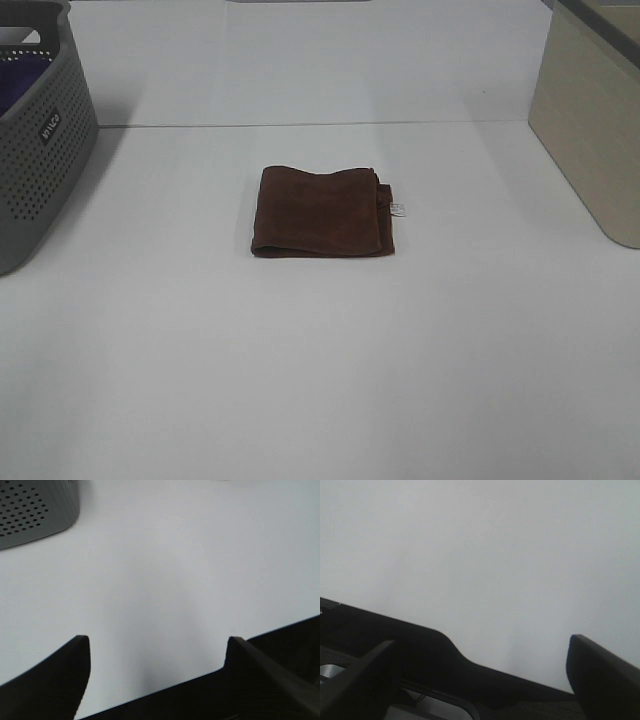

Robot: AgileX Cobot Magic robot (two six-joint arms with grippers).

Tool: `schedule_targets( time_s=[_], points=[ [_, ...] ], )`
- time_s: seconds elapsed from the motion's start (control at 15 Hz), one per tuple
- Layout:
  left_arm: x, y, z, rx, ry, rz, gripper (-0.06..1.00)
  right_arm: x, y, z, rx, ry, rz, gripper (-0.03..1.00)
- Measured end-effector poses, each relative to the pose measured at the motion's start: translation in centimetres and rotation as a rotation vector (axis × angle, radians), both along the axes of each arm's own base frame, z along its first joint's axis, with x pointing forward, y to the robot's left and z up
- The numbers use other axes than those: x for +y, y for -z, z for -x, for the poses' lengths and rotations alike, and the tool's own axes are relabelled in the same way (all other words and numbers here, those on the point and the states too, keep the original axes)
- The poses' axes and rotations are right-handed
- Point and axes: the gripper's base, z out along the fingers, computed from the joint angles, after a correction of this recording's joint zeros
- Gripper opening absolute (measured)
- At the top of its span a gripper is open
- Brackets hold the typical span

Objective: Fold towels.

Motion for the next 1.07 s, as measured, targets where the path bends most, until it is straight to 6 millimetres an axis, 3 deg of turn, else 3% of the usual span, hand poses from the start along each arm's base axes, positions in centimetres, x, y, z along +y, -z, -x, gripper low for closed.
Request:
schedule_targets(
  time_s=[0.8, 1.07],
  points=[
    [0.02, 0.0, -0.01, 0.0, -0.007, 0.001, 0.71, 0.0, 0.0, 0.0, 0.0, 0.0, 0.0, 0.85],
    [0.61, -0.28, 0.96, -0.073, -0.135, 0.013, 0.71, -0.28, -0.33, 0.88, -0.069, 0.06, -0.012, 0.85]
  ],
)
